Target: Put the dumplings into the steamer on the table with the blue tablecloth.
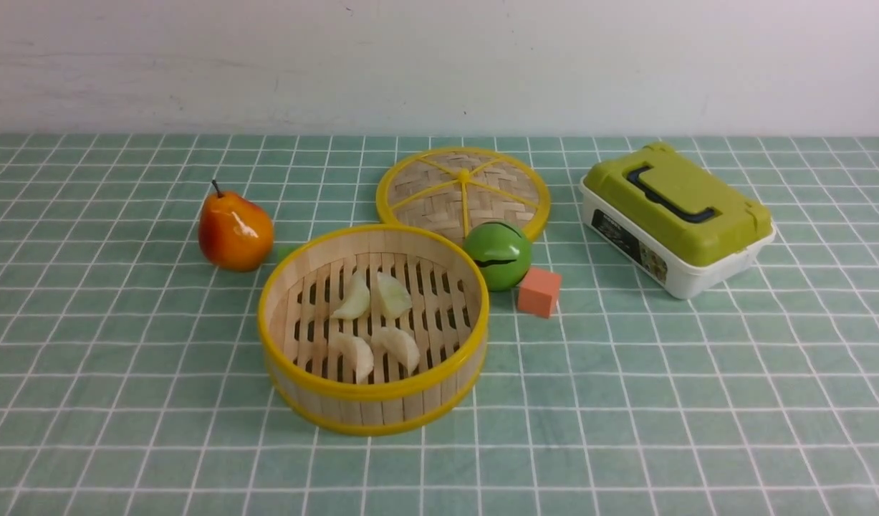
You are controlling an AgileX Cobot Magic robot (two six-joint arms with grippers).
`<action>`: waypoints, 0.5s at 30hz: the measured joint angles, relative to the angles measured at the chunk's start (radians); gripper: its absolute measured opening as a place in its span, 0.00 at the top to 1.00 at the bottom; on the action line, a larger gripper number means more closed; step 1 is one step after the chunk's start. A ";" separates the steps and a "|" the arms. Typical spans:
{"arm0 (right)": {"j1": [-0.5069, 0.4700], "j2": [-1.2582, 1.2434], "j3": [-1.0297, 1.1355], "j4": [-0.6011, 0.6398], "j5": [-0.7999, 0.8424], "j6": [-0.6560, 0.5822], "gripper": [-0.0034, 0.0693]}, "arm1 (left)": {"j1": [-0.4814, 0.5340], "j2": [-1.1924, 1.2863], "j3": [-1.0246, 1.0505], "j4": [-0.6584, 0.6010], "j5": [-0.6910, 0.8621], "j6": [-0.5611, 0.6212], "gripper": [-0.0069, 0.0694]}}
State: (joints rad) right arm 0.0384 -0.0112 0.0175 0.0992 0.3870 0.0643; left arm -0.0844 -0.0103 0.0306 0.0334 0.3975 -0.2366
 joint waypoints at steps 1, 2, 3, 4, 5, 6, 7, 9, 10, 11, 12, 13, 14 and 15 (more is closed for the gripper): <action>0.000 0.000 0.000 -0.001 0.000 0.000 0.86 | 0.000 0.000 0.000 0.000 0.000 0.000 0.93; 0.000 0.000 0.000 -0.001 0.000 0.000 0.86 | 0.000 0.000 0.000 0.000 0.000 0.000 0.93; 0.000 0.000 0.000 -0.001 0.000 0.000 0.86 | 0.000 0.000 0.000 0.000 0.000 0.000 0.93; 0.000 0.000 0.000 -0.001 0.000 0.000 0.86 | 0.000 0.000 0.000 0.000 0.000 0.000 0.93; 0.000 0.000 0.000 -0.001 0.000 0.000 0.85 | 0.000 0.000 0.000 0.000 0.001 0.000 0.93; 0.000 0.000 0.000 0.000 0.000 0.000 0.85 | 0.000 0.000 0.000 0.000 0.001 0.000 0.93; 0.000 0.000 0.000 0.000 0.000 0.000 0.85 | 0.000 0.000 0.000 0.000 0.001 0.000 0.93; 0.000 0.000 0.000 0.000 0.000 0.000 0.85 | 0.000 0.000 0.000 0.000 0.001 0.000 0.93; 0.000 0.000 0.000 0.000 0.000 0.000 0.84 | 0.000 0.000 0.000 0.000 0.001 0.000 0.93; 0.000 0.000 0.000 0.000 0.000 0.000 0.84 | 0.000 0.000 0.000 0.000 0.001 0.000 0.93; 0.000 0.000 0.000 0.000 0.000 0.000 0.84 | 0.000 0.000 0.000 -0.001 0.001 0.000 0.93; 0.000 0.000 0.000 0.000 0.000 0.000 0.84 | 0.000 0.000 0.000 -0.001 0.001 0.000 0.93; 0.000 0.000 0.000 0.000 0.000 0.001 0.84 | 0.000 0.000 0.000 -0.001 0.001 0.000 0.93; 0.000 0.000 0.000 0.000 0.000 0.001 0.83 | 0.000 0.000 0.000 -0.001 0.001 0.000 0.93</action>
State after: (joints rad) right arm 0.0384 -0.0112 0.0175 0.0994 0.3870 0.0651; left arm -0.0844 -0.0103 0.0306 0.0325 0.3985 -0.2366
